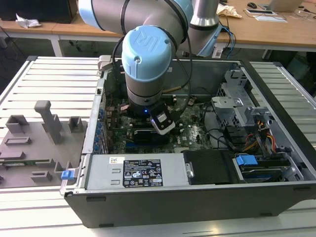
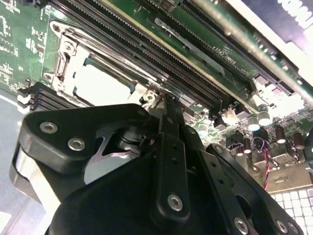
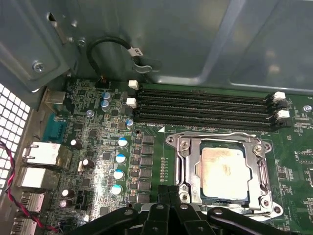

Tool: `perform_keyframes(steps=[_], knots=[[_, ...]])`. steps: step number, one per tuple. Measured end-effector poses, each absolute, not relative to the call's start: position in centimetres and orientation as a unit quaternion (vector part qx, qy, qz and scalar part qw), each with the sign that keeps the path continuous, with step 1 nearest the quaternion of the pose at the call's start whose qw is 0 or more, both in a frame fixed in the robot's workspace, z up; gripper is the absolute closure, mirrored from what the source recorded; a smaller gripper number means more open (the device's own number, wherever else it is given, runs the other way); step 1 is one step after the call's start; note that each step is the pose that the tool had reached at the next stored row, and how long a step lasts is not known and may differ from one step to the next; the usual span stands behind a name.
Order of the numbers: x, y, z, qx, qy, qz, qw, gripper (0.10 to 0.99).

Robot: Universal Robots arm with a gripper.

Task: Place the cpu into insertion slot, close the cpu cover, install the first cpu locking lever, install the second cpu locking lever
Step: 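Install the second cpu locking lever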

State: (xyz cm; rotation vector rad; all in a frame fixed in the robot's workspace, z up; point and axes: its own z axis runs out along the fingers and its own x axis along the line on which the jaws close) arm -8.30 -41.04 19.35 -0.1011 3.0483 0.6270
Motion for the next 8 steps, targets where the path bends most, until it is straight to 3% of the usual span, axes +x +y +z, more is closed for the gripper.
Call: perform_keyframes(steps=[8], knots=[[-8.3,-41.0,20.5,-0.032,0.979,0.201,0.014,0.980]])
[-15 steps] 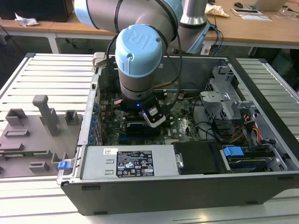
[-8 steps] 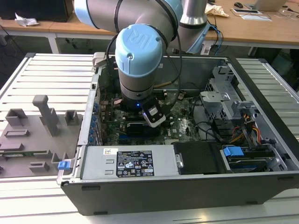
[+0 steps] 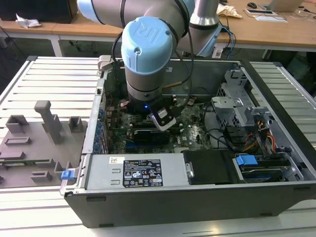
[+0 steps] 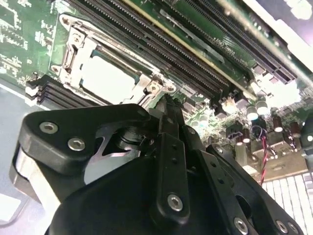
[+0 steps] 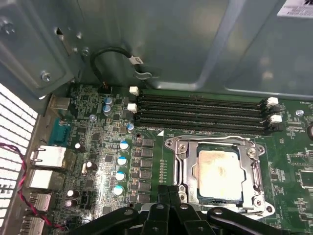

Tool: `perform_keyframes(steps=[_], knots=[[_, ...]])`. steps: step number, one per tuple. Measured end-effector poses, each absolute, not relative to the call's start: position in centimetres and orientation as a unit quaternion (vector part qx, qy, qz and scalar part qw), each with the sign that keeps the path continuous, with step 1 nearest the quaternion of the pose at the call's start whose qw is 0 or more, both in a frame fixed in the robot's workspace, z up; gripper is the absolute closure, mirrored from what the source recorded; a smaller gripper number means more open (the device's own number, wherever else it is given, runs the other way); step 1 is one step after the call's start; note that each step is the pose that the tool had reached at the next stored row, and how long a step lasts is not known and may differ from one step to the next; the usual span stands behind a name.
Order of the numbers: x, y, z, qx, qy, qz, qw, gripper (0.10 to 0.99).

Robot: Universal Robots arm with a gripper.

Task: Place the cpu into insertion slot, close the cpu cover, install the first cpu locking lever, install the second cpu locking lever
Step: 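Install the second cpu locking lever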

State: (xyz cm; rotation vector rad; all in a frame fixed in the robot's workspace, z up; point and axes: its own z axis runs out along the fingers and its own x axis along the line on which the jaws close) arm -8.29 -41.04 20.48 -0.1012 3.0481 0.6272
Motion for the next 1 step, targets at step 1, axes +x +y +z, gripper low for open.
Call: perform_keyframes(steps=[1], knots=[[-8.29,-41.03,20.48,-0.032,0.979,0.202,0.014,0.980]])
